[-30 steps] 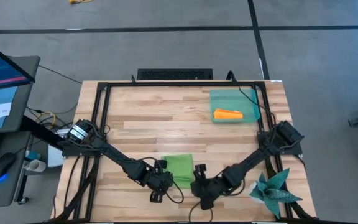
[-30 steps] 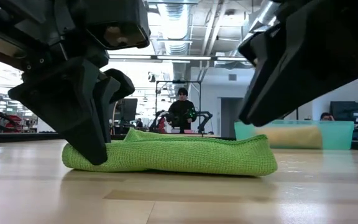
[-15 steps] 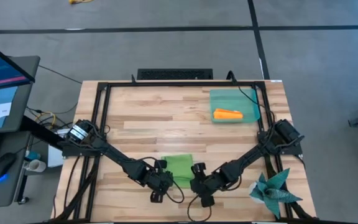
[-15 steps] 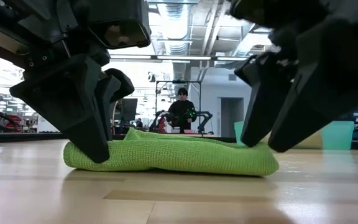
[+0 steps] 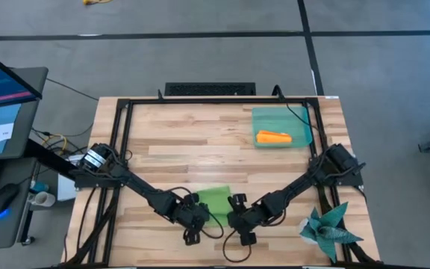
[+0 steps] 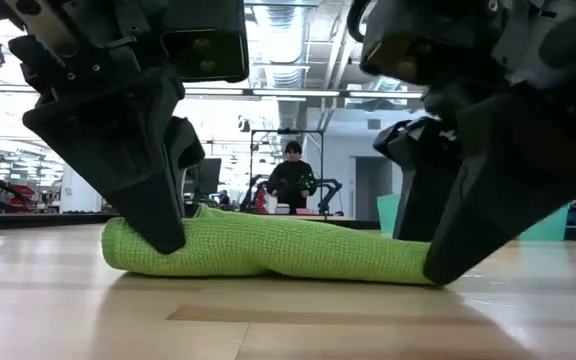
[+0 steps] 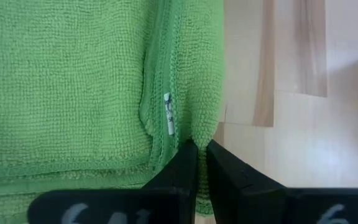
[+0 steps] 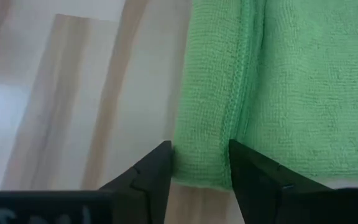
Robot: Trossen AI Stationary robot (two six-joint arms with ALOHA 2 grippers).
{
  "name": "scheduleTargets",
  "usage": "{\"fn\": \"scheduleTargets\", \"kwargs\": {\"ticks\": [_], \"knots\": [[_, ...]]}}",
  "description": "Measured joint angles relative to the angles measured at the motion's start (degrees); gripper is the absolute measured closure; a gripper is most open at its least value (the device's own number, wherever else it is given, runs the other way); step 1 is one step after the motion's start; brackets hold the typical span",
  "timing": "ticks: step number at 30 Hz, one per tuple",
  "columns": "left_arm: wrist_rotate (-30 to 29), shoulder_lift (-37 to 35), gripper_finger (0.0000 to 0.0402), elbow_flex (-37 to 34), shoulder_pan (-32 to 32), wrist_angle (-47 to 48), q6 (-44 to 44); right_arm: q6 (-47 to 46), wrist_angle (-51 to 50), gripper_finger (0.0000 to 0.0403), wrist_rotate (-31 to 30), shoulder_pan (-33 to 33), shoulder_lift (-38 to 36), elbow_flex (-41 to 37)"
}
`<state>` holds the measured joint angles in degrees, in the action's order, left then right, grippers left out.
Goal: Roll microfiber towels into tight, uniform cylinder then place into a basket
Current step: Roll the green towel
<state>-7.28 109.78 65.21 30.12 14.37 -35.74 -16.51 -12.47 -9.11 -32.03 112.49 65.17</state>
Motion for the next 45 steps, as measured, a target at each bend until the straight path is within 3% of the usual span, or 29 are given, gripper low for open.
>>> {"fn": "scheduleTargets", "kwargs": {"ticks": [6,11,19,24,31,40,45], "knots": [[2.28,0.00,0.0388,0.00,-0.79,0.13,0.02,-1.34,0.79,0.0234,-0.67,-0.02,1.70,0.24],[3.93,0.00,0.0388,0.00,-1.24,0.08,1.32,-1.45,-1.09,0.0212,-0.37,-0.01,0.21,0.05],[4.28,-0.04,0.0388,0.04,-1.18,0.49,1.45,-4.05,-13.42,0.0200,0.28,1.16,-8.84,0.37],[4.26,-0.04,0.0388,0.04,-1.18,0.62,-0.04,-2.68,-11.68,0.0211,-0.17,-0.09,-12.52,0.46],[4.49,-0.04,0.0388,0.03,-1.20,-0.30,-2.20,-0.09,3.22,0.0220,-0.80,-2.23,-6.23,0.55],[5.50,-0.04,0.0388,0.04,-1.20,-0.14,-2.61,3.74,2.48,0.0220,-1.16,0.53,0.84,0.52],[5.52,-0.04,0.0388,0.02,-1.20,-0.17,-2.49,1.71,3.85,0.0220,3.61,1.84,1.99,0.72]]}}
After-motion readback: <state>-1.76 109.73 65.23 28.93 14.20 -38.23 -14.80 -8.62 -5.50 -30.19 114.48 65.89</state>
